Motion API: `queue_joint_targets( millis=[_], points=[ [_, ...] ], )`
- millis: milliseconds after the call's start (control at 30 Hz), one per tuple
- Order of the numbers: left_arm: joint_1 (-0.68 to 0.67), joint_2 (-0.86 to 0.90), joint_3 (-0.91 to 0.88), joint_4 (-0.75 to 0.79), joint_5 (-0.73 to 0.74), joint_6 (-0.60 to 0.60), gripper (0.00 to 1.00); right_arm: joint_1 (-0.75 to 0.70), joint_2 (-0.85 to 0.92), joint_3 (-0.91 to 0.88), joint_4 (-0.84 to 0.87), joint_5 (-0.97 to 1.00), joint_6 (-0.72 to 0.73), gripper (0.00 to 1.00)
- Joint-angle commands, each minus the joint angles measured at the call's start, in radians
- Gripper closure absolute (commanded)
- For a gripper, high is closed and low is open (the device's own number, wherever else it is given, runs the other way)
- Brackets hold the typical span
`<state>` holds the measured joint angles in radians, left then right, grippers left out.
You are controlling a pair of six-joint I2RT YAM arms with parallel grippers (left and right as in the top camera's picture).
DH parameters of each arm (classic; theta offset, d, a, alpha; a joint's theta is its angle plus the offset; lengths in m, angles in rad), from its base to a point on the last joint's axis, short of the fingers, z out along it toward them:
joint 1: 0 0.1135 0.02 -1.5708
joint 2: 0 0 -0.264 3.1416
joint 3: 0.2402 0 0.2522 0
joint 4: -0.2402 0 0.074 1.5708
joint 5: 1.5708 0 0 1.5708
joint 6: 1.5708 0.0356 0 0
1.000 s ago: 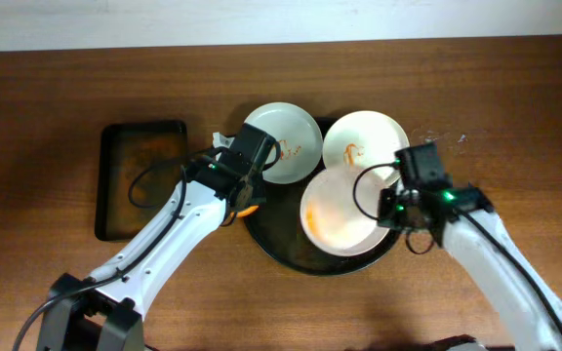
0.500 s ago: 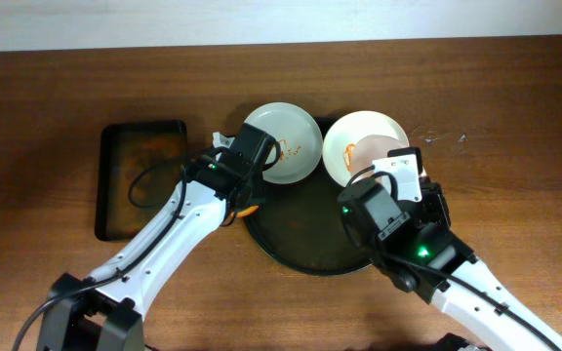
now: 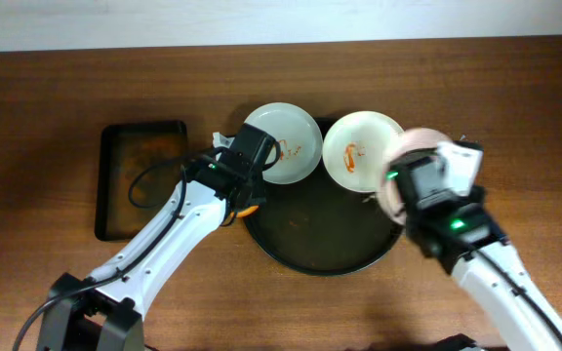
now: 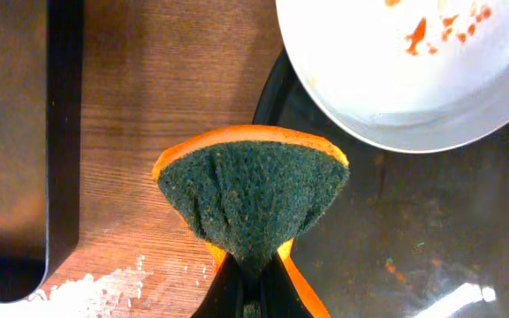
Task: Clean dirty plates on tray and stack at the side
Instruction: 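Carry the cleaned plate with the right gripper to the table's right side, then return the right gripper to the tray and grasp the next plate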
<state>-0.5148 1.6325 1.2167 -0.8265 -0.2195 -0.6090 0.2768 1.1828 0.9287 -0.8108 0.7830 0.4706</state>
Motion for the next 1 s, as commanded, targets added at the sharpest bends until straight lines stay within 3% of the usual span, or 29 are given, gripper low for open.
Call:
queue_joint_targets(
  millis=[0,33,100,233,300,367,400,500,533,600,700,833,867,900,967],
  points=[
    [0.001,-0.023,0.013,0.002,-0.001,0.016,0.99,-0.325,-0.003,0.02,0.031,-0.33,0.04,0.96],
    [0.001,-0.023,0.013,0.002,0.0,0.016,1.0,-0.492,0.0,0.02,0.058,-0.486,0.04,0.96],
    [0.001,-0.023,0.013,0.002,0.0,0.016,1.0,-0.702,0.043,0.02,0.074,-0.597,0.04,0.96],
    [0.001,-0.023,0.013,0.002,0.018,0.016,0.99,-0.832,0.196,0.02,0.172,-0.596,0.04,0.96],
    [0.001,-0.023,0.013,0.002,0.018,0.016,1.0,-0.834,0.282,0.02,0.234,-0.597,0.04,0.92],
    [0.001,-0.023,0.013,0.002,0.018,0.016,1.0,-0.834,0.293,0.02,0.252,-0.642,0.038,0.68],
    [0.001,-0.023,0.013,0.002,0.018,0.016,0.99,-0.834,0.283,0.02,0.279,-0.738,0.005,0.59],
    [0.001,-0.023,0.013,0.002,0.017,0.016,0.99,-0.814,0.264,0.035,0.38,-1.094,-0.093,0.49],
    [0.001,-0.023,0.013,0.002,0.017,0.016,0.99,-0.75,0.265,0.039,0.436,-1.205,-0.155,0.44],
    [0.001,-0.023,0.013,0.002,0.017,0.016,1.0,-0.624,0.293,0.039,0.465,-1.159,-0.256,0.4],
    [0.001,-0.023,0.013,0.002,0.018,0.016,0.99,-0.486,0.402,0.039,0.53,-1.077,-0.257,0.34],
    [0.001,-0.023,0.013,0.002,0.018,0.016,1.0,-0.392,0.577,0.039,0.683,-1.059,-0.257,0.36],
    [0.001,-0.023,0.013,0.002,0.018,0.016,1.0,-0.38,0.609,0.039,0.692,-1.059,-0.257,0.46],
    [0.001,-0.023,0.013,0.002,0.018,0.016,0.99,-0.376,0.624,0.039,0.691,-1.054,-0.257,0.68],
    [0.001,-0.023,0.013,0.002,0.018,0.016,1.0,-0.376,0.624,0.039,0.676,-1.04,-0.254,0.92]
  ],
)
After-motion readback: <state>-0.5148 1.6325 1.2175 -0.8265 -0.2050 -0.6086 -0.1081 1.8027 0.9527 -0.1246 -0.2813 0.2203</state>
